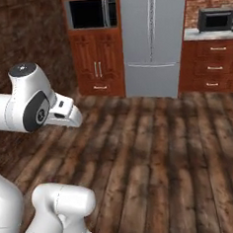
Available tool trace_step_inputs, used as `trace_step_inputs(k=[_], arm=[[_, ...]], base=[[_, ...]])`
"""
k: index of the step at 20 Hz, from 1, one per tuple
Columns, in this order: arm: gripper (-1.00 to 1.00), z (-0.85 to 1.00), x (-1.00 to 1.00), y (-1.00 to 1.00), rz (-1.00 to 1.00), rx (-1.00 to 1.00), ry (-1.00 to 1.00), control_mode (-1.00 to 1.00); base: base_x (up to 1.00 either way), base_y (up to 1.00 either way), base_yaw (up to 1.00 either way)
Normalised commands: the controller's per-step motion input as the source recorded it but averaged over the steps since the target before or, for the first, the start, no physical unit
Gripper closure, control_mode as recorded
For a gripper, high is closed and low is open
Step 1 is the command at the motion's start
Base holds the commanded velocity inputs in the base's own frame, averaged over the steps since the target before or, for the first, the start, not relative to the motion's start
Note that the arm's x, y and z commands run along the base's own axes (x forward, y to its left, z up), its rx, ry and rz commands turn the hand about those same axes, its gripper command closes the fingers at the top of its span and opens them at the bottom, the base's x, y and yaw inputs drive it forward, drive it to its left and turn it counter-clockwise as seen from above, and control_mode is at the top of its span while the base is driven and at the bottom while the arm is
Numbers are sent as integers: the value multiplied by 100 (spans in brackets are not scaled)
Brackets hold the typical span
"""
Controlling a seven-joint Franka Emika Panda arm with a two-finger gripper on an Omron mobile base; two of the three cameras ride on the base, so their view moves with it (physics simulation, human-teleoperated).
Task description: There is a tray on the dining counter. Grab the cup, mug, and pitcher and place them on the tray. The pitcher may be placed next to the tray if it cannot fit the tray.
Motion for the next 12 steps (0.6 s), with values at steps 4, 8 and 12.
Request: trace_step_inputs(k=[4, 8, 12], arm=[[-100, 0, 0, 0, 0, 0, 0, 100], [-100, 0, 0, 0, 0, 0, 0, 100], [-100, 0, 0, 0, 0, 0, 0, 100]], base=[[100, 1, -46], [100, 25, -53], [100, 48, -55]])
